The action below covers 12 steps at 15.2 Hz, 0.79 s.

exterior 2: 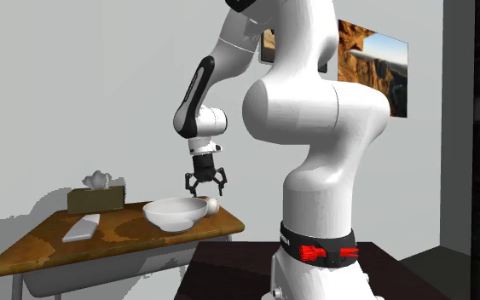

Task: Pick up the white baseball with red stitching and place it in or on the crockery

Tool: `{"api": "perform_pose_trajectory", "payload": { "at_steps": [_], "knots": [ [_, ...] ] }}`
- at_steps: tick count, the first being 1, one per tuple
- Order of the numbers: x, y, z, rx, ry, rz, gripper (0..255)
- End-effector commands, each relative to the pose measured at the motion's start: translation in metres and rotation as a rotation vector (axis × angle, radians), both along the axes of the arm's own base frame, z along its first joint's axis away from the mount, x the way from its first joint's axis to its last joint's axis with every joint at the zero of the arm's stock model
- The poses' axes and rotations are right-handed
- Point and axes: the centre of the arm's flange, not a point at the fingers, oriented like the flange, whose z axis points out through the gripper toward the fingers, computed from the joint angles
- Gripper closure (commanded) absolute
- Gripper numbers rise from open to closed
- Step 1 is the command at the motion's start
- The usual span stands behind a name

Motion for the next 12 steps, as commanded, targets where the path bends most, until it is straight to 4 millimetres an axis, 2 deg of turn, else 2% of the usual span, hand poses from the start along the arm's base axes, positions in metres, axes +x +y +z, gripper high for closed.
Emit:
{"api": "perform_pose_trajectory", "payload": {
  "at_steps": [1,5,12],
  "knots": [
    [-0.001,-0.001,-0.010,-0.005,-0.003,0.004,0],
    [-0.002,-0.004,-0.029,-0.005,-0.003,0.004,0],
    [-0.002,-0.004,-0.029,-0.005,-0.003,0.004,0]
  ]
}}
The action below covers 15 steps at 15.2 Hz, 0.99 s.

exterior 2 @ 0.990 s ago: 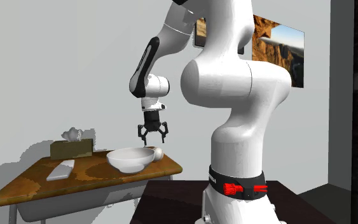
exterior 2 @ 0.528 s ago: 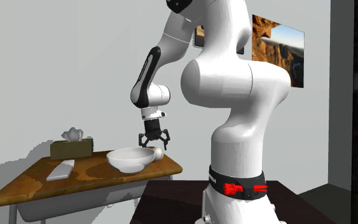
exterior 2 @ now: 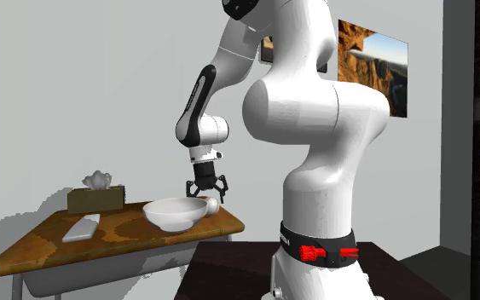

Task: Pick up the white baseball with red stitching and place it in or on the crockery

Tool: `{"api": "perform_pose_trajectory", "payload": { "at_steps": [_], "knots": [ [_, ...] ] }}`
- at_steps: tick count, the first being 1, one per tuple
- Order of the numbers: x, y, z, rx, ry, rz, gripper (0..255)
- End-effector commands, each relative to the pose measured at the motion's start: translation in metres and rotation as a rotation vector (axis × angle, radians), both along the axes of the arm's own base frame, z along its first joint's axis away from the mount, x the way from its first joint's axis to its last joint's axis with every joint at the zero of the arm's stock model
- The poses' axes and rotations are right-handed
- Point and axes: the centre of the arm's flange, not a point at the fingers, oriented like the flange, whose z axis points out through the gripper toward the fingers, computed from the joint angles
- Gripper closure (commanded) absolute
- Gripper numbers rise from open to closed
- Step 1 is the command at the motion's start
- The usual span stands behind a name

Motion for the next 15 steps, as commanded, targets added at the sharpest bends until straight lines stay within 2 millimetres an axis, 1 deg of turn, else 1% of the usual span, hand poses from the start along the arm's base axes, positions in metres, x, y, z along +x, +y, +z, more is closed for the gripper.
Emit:
{"api": "perform_pose_trajectory", "payload": {
  "at_steps": [1,10,15],
  "knots": [
    [0.000,0.000,0.000,0.000,0.000,0.000,255],
    [0.000,0.000,0.000,0.000,0.000,0.000,255],
    [0.000,0.000,0.026,0.000,0.000,0.000,255]
  ]
}}
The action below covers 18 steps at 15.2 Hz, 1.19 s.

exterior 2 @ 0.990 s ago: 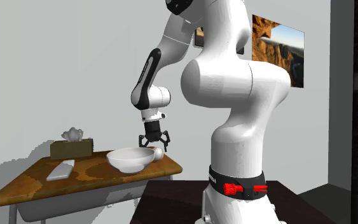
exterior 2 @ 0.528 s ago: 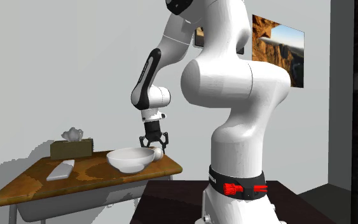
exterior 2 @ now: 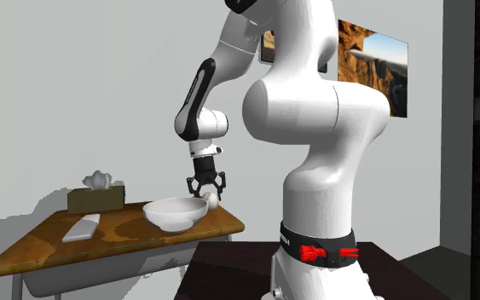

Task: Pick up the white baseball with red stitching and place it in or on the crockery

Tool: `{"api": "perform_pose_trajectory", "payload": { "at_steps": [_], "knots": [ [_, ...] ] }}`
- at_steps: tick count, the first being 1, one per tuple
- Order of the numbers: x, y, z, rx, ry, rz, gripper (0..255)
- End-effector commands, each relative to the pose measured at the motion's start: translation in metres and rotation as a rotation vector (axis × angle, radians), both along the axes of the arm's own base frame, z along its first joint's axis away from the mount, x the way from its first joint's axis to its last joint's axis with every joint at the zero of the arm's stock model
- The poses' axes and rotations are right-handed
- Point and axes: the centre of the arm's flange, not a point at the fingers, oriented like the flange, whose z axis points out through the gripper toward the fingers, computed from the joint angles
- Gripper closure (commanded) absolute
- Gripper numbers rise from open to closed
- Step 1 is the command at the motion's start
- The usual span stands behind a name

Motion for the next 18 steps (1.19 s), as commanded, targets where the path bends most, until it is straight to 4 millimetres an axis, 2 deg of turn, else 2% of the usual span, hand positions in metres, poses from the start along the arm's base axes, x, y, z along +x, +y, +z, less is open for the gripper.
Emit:
{"api": "perform_pose_trajectory", "payload": {
  "at_steps": [1,18],
  "knots": [
    [0.001,-0.001,0.011,0.000,0.000,0.000,255],
    [0.001,-0.001,0.101,0.000,0.000,0.000,255]
  ]
}}
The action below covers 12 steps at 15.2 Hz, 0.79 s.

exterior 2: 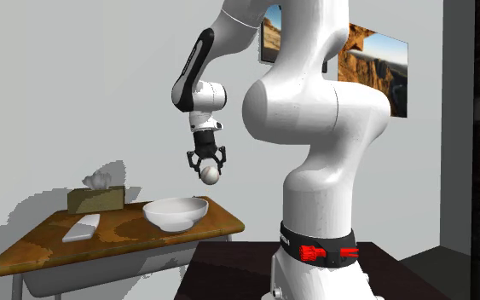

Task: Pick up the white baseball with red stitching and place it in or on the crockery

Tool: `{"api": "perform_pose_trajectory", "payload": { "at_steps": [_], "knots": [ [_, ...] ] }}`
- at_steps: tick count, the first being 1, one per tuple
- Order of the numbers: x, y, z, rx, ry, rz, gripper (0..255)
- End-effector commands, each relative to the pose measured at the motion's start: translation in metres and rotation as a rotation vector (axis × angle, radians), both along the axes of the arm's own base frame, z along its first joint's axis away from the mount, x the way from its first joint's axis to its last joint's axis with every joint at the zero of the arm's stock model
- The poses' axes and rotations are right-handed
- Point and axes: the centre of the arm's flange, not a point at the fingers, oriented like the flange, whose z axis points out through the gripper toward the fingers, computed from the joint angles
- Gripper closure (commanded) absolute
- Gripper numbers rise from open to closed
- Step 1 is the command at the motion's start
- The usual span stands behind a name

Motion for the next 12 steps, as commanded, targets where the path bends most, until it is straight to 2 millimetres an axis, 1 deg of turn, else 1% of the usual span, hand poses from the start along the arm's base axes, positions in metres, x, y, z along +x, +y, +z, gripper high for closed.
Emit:
{"api": "perform_pose_trajectory", "payload": {
  "at_steps": [1,5,12],
  "knots": [
    [0.000,0.001,0.011,0.000,0.000,0.000,255],
    [0.000,0.001,0.031,0.000,0.000,0.000,255],
    [-0.076,0.053,0.035,0.000,0.000,0.000,255]
  ]
}}
